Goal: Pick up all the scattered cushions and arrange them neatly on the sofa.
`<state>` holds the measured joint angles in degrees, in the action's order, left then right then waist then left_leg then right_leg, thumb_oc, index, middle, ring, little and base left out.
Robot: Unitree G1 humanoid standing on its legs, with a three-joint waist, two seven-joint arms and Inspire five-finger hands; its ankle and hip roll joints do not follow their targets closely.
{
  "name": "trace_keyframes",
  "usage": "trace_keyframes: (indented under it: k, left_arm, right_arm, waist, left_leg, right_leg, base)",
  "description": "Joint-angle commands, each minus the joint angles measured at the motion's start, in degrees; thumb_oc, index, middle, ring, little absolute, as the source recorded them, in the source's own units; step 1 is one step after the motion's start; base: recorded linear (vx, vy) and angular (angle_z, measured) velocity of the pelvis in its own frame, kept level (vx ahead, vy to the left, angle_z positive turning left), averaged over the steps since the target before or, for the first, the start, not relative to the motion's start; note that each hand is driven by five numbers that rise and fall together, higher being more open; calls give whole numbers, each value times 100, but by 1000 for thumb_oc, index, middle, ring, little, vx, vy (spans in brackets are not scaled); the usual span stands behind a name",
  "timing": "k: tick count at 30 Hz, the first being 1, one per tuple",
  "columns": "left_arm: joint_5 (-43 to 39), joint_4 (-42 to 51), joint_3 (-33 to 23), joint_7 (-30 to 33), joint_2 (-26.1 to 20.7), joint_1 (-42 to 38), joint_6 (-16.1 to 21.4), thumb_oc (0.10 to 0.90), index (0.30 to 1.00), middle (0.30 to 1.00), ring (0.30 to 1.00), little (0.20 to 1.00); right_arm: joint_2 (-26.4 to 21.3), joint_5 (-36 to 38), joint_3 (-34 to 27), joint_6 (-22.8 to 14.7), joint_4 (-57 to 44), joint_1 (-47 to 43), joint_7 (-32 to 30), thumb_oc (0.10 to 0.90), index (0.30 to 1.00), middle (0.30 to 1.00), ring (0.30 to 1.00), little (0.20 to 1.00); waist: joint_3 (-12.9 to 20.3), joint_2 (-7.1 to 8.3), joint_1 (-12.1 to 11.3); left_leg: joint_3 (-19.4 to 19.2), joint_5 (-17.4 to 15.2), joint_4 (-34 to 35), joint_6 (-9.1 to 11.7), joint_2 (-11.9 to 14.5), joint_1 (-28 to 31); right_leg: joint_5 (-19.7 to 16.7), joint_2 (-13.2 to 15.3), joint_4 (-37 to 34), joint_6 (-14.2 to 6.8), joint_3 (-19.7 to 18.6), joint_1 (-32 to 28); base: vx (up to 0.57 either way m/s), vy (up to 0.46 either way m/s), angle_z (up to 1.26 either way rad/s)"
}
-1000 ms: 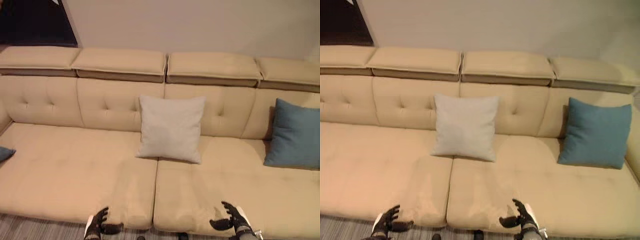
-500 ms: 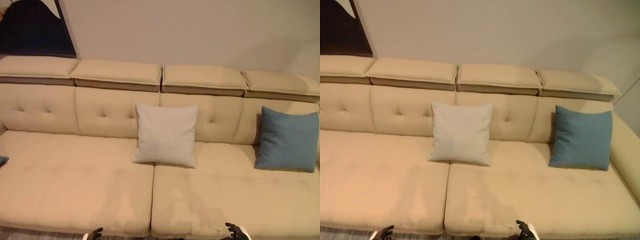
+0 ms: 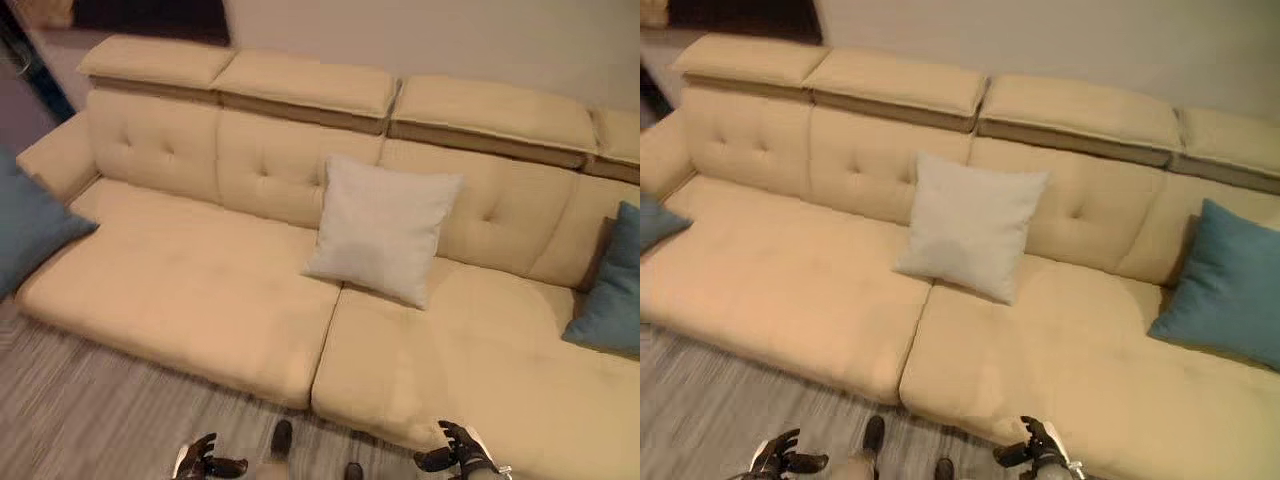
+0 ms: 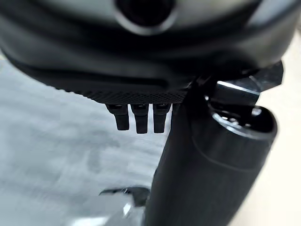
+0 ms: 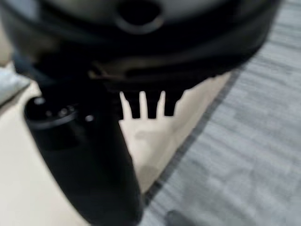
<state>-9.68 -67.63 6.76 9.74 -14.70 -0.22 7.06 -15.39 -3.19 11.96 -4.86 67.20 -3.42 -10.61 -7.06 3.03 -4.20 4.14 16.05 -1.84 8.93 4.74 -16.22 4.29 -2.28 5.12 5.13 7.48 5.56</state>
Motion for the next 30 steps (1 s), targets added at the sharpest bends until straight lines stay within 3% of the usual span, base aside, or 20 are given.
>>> trace_keyframes:
  k: [1, 2, 3, 6, 7, 8, 11, 14, 18, 19, 20, 21, 23, 25, 30]
  left_arm:
    - [-6, 1, -87, 159, -97, -131, 193, 800, 900, 900, 900, 900]
    - [-6, 1, -87, 159, -96, -132, 193, 800, 900, 900, 900, 900]
    - [31, -44, -121, 125, -80, -73, 170, 800, 900, 900, 900, 900]
    - [155, -91, -122, 81, -39, -33, 128, 800, 900, 900, 900, 900]
    - [155, -91, -123, 81, -40, -36, 127, 800, 900, 900, 900, 900]
    - [163, -109, -139, 65, -29, -32, 121, 800, 900, 900, 900, 900]
    - [243, -111, -123, 45, -15, 9, 92, 800, 900, 900, 900, 900]
    - [253, -144, -130, 21, -37, 20, 72, 800, 900, 900, 900, 900]
    - [388, -196, -141, -11, -118, 62, 26, 800, 900, 900, 900, 900]
    - [391, -208, -142, -8, -151, 46, 22, 800, 900, 900, 900, 900]
    - [352, -199, -141, 30, -241, -51, 30, 800, 900, 900, 900, 900]
    - [334, -174, -123, 53, -274, -91, 49, 800, 900, 900, 900, 900]
    - [383, -156, -31, 53, -320, -161, 74, 800, 900, 900, 900, 900]
    - [454, -184, 37, 35, -335, -193, 81, 800, 900, 900, 900, 900]
    - [376, -300, -71, 22, -271, -82, 38, 800, 900, 900, 900, 900]
  right_arm:
    - [-288, 118, -65, -94, -6, -42, -249, 800, 900, 900, 900, 900]
    - [-288, 118, -65, -95, -5, -44, -249, 800, 900, 900, 900, 900]
    - [-265, 94, -81, -84, 96, 4, -226, 800, 900, 900, 900, 900]
    - [-217, 56, -120, -62, 303, 36, -186, 800, 900, 900, 900, 900]
    - [-216, 56, -121, -62, 303, 34, -186, 800, 900, 900, 900, 900]
    - [-196, 70, -160, -63, 331, 54, -172, 800, 900, 900, 900, 900]
    - [-158, -18, -129, -27, 381, 36, -198, 800, 900, 900, 900, 900]
    - [-123, -83, -57, -4, 372, -64, -202, 800, 900, 900, 900, 900]
    - [-65, -247, 84, 43, 333, -141, -182, 800, 900, 900, 900, 900]
    - [-58, -240, 84, 51, 309, -163, -175, 800, 900, 900, 900, 900]
    - [-38, -207, 81, 61, 236, -211, -166, 800, 900, 900, 900, 900]
    - [-43, -203, 109, 76, 215, -227, -163, 800, 900, 900, 900, 900]
    - [-50, -182, 138, 83, 214, -237, -136, 800, 900, 900, 900, 900]
    - [-74, -219, 195, 108, 273, -268, -118, 800, 900, 900, 900, 900]
    - [-145, -337, 306, 128, 291, -336, -107, 800, 900, 900, 900, 900]
  waist:
    - [39, 170, 223]
    - [56, 166, 232]
    - [60, 227, 293]
    - [119, 297, 418]
    - [131, 302, 428]
    - [209, 264, 497]
    - [301, 196, 512]
    - [307, 266, 434]
    - [273, 294, 357]
    - [251, 289, 358]
    - [186, 275, 421]
    - [145, 249, 455]
    - [173, 245, 505]
    - [212, 264, 491]
    - [357, 291, 360]
  left_leg:
    - [-667, -1155, -278, -438, -121, 127]
    - [-658, -1147, -281, -438, -120, 101]
    - [-842, -1470, -609, -472, -114, 260]
    - [-1173, -1999, -951, -526, -95, 728]
    - [-1167, -1981, -940, -529, -103, 713]
    - [-1423, -2101, -718, -502, -66, 1126]
    - [-1417, -2030, -79, -502, -163, 1450]
    - [-1102, -1992, 118, -545, -305, 1471]
    - [-988, -1947, 284, -641, -371, 1521]
    - [-905, -1930, 302, -668, -391, 1504]
    - [-687, -1893, 329, -726, -435, 1449]
    - [-587, -1879, 333, -747, -458, 1453]
    - [-399, -1831, 330, -754, -508, 1372]
    - [-270, -1825, 364, -733, -547, 1358]
    - [-179, -1743, 422, -635, -499, 1319]
  right_leg:
    - [-137, 468, -741, -1017, 86, -498]
    - [-143, 465, -740, -1017, 95, -476]
    - [-169, 570, -738, -994, 290, -456]
    - [-258, 768, -754, -997, 696, -446]
    - [-262, 775, -753, -998, 704, -429]
    - [-295, 804, -787, -1040, 910, -472]
    - [-352, 805, -758, -1104, 1081, -483]
    - [-387, 819, -659, -1125, 1034, -450]
    - [-301, 875, -241, -1153, 945, -311]
    - [-273, 887, -87, -1174, 820, -221]
    - [-271, 763, 247, -1253, 168, 75]
    - [-256, 665, 367, -1306, -232, 167]
    - [-236, 558, 335, -1301, -744, 183]
    - [-208, 579, 107, -1262, -862, 13]
    - [-247, 579, -420, -1234, -694, -264]
  base:
    - [-203, -71, 90]
    - [-195, -57, 52]
    - [-133, -28, 95]
    - [-93, -4, 108]
    - [-36, 66, 94]
    - [-3, 93, 76]
    - [5, 110, 80]
    - [-5, 98, 27]
    - [-23, 78, 5]
    - [-64, 29, 18]
    - [-73, 35, 54]
    - [-64, 17, 100]
    - [-13, -32, 100]
    - [24, -79, 66]
    - [39, -115, 29]
